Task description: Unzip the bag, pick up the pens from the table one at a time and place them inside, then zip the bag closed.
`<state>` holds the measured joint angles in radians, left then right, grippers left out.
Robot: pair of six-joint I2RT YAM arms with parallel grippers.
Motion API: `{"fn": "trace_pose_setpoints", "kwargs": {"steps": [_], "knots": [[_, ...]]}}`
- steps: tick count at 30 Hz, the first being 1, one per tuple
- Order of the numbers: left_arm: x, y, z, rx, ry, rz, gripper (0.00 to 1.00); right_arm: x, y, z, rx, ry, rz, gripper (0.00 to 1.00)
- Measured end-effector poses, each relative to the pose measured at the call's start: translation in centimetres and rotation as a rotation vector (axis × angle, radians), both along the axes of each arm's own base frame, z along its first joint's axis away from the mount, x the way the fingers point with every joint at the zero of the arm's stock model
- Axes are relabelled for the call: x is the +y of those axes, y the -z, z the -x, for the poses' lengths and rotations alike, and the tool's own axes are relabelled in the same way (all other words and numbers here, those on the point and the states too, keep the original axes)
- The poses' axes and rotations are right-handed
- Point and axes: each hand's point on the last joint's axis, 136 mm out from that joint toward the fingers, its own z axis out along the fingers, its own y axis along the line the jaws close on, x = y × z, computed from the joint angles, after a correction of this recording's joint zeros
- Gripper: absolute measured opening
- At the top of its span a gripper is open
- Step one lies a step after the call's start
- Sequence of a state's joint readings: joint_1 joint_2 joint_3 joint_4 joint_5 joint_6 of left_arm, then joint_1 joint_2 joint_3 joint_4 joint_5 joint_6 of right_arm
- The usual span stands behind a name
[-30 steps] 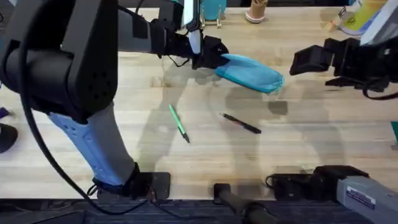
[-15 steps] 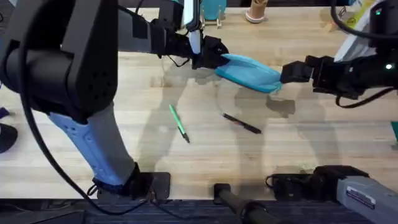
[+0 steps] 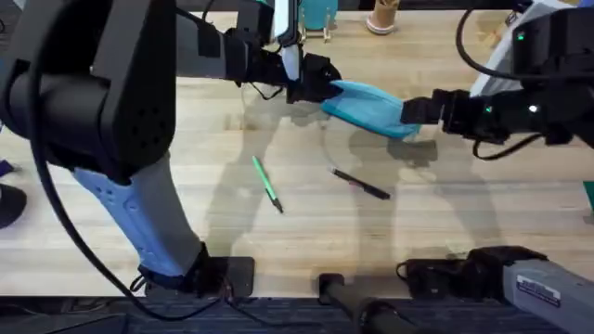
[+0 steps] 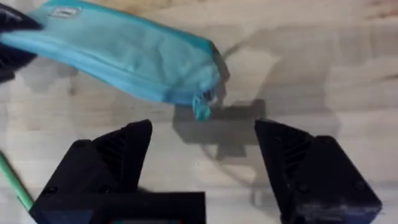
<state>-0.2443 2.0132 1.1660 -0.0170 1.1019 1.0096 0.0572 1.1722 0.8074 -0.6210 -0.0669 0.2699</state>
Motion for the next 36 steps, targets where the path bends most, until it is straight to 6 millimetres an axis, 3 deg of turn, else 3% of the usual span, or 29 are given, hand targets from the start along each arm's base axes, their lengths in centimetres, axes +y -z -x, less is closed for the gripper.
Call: {"fn": "trace_pose_setpoints", "kwargs": {"steps": [6,15,24,26,30,34,36], "knots": [[0.0,0.0,0.0,0.0,0.0,0.0,0.044,0.5,1.0,-1.8,-0.015,-0.015,-0.001,0.998],[0.0,0.0,0.0,0.0,0.0,0.0,0.044,1.2,3.2,-1.7,0.057,-0.031,0.001,0.989],[0.0,0.0,0.0,0.0,0.0,0.0,0.044,0.8,3.5,-2.1,0.053,-0.015,0.038,0.851],[0.0,0.0,0.0,0.0,0.0,0.0,0.044,0.6,3.5,-2.3,0.048,-0.009,0.048,0.782],[0.0,0.0,0.0,0.0,0.0,0.0,0.044,0.6,3.4,-2.4,0.042,-0.009,0.051,0.533],[0.0,0.0,0.0,0.0,0.0,0.0,0.044,0.6,3.4,-2.4,0.042,-0.007,0.054,0.375],[0.0,0.0,0.0,0.0,0.0,0.0,0.044,0.6,3.4,-2.4,0.042,-0.009,0.053,0.25]]}}
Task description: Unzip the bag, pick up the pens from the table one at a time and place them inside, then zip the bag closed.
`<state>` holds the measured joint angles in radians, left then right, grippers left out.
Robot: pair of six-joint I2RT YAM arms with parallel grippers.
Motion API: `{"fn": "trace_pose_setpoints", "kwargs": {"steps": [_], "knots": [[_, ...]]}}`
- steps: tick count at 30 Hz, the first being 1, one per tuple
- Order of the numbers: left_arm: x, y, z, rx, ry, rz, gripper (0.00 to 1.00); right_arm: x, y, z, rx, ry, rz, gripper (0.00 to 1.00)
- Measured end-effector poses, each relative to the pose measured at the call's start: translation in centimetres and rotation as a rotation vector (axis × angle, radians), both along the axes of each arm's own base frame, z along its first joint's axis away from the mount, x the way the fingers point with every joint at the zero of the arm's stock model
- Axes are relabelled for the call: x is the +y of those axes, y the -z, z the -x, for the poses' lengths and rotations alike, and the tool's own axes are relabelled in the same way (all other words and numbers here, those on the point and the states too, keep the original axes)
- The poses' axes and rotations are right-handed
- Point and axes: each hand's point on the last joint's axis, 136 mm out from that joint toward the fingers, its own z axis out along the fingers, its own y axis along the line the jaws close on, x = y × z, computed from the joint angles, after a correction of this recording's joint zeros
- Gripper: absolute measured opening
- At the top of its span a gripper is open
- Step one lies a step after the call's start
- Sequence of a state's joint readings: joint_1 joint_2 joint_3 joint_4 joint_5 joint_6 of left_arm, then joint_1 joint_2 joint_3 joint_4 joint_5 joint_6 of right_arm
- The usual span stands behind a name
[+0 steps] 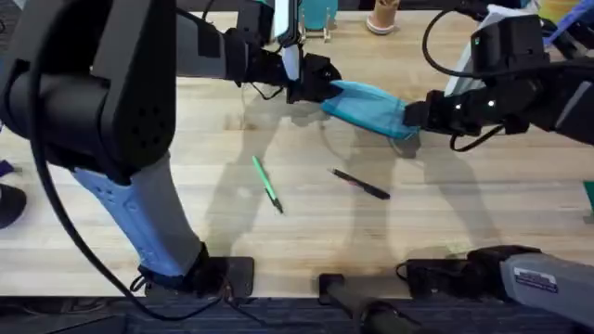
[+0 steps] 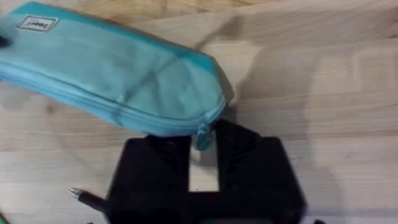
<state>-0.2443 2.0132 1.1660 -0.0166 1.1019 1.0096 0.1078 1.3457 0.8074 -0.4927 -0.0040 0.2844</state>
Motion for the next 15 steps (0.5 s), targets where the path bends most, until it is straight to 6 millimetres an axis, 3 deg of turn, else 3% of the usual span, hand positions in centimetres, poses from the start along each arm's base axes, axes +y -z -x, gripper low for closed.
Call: {"fn": "trace_pose_setpoints", "kwargs": {"steps": [3,15], "knots": [[0.0,-0.01,0.0,0.0,0.0,0.0,0.044,0.04,0.02,0.05,0.002,0.0,-0.001,0.057],[0.0,-0.01,0.01,0.001,0.0,0.0,0.044,0.02,-0.46,0.24,-0.008,-0.002,-0.001,0.032]]}}
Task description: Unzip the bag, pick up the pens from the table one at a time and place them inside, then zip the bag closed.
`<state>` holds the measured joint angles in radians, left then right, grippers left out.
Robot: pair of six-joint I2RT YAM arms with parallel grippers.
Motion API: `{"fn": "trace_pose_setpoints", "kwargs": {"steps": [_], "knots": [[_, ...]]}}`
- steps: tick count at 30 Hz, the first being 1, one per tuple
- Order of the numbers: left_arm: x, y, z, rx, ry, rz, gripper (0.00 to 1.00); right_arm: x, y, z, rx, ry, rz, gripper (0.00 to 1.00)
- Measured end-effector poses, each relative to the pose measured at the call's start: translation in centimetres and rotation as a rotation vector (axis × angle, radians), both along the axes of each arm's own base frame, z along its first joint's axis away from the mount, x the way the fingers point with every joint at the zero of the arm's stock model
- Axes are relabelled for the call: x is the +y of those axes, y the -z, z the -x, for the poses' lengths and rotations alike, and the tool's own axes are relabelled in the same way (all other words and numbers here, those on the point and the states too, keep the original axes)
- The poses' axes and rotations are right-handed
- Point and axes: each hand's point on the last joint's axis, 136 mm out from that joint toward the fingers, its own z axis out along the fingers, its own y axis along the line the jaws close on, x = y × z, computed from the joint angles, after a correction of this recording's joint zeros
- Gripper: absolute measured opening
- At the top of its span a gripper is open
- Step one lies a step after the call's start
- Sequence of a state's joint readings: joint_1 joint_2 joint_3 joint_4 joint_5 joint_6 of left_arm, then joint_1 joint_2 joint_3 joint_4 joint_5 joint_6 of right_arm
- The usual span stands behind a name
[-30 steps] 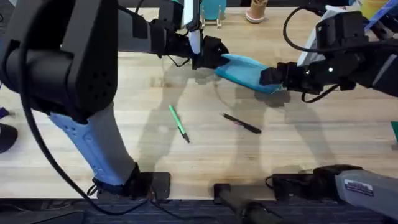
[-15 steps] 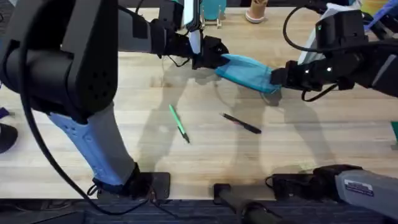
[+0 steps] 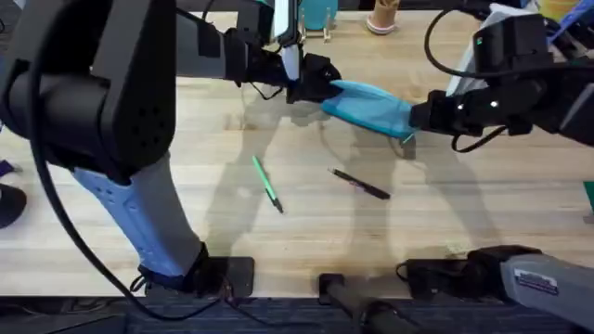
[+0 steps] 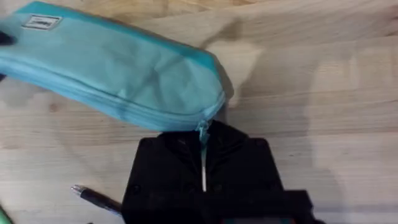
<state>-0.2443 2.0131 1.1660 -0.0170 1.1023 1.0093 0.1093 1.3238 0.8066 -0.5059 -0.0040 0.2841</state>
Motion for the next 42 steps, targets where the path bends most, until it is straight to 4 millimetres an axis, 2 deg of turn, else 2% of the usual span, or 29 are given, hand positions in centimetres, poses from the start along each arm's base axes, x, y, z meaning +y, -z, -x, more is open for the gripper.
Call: {"fn": "trace_pose_setpoints", "kwargs": {"steps": [13,17,22,28,42], "knots": [[-0.1,0.0,0.1,0.003,0.005,0.003,0.044,-0.2,-5.9,0.8,-0.192,-0.016,-0.003,0.033],[-0.4,0.0,0.3,0.004,0.013,0.004,0.044,-0.3,-7.0,1.2,-0.23,-0.016,-0.006,0.033],[-0.5,-0.1,0.5,0.005,0.018,0.006,0.044,-0.3,-7.5,1.6,-0.244,-0.016,-0.008,0.032],[-0.6,-0.1,0.6,0.008,0.023,0.008,0.044,-0.3,-7.1,2.1,-0.219,-0.016,-0.006,0.032],[-0.6,-0.1,0.6,0.008,0.023,0.008,0.044,-0.4,-7.1,2.2,-0.217,-0.02,-0.002,0.032]]}}
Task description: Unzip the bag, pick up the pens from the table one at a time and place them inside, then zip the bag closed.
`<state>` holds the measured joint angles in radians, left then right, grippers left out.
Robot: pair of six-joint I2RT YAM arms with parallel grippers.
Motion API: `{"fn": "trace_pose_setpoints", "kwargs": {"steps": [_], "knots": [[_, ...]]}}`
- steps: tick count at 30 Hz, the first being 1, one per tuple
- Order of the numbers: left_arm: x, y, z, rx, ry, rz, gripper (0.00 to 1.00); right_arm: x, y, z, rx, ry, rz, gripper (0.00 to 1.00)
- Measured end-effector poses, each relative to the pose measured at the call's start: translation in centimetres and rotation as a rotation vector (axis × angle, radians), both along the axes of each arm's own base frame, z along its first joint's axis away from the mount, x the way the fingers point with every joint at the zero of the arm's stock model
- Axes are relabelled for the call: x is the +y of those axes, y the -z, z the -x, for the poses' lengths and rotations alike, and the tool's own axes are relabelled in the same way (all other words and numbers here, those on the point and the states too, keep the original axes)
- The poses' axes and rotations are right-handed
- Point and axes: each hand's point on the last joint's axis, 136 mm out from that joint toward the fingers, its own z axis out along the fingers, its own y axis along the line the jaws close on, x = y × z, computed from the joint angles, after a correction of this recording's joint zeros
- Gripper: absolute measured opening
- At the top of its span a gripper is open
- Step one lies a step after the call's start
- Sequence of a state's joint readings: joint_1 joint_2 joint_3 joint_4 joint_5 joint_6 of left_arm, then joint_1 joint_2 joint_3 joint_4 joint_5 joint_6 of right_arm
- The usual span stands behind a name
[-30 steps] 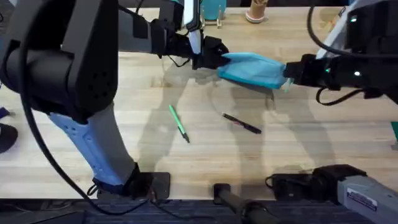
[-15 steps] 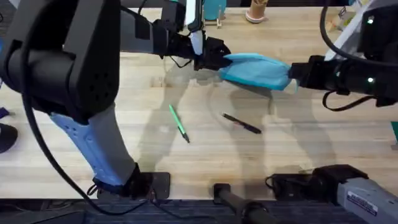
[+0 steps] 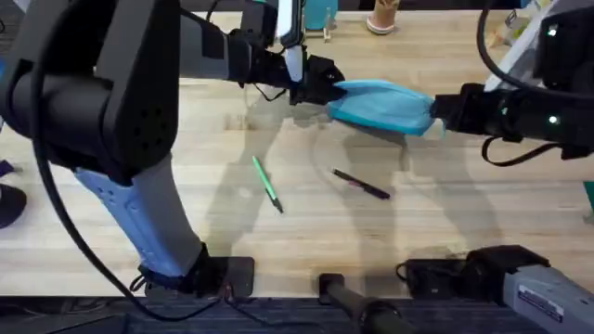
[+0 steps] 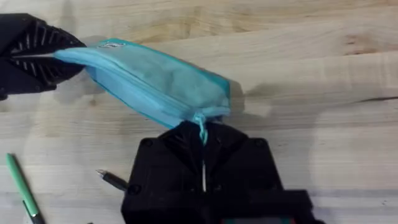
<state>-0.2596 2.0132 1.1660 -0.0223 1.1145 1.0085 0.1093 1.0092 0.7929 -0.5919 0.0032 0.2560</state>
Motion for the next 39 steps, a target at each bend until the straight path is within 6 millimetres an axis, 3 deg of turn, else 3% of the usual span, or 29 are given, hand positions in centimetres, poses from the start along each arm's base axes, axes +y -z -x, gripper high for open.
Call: {"fn": "trace_pose_setpoints", "kwargs": {"steps": [26,39], "knots": [[-0.3,-0.2,0.3,0.007,0.016,0.014,0.044,0.1,-2.5,0.7,-0.094,-0.031,0.006,0.033],[-0.2,-0.1,0.2,0.005,0.007,0.005,0.043,0.5,-3.4,-0.3,-0.156,-0.082,0.021,0.033]]}}
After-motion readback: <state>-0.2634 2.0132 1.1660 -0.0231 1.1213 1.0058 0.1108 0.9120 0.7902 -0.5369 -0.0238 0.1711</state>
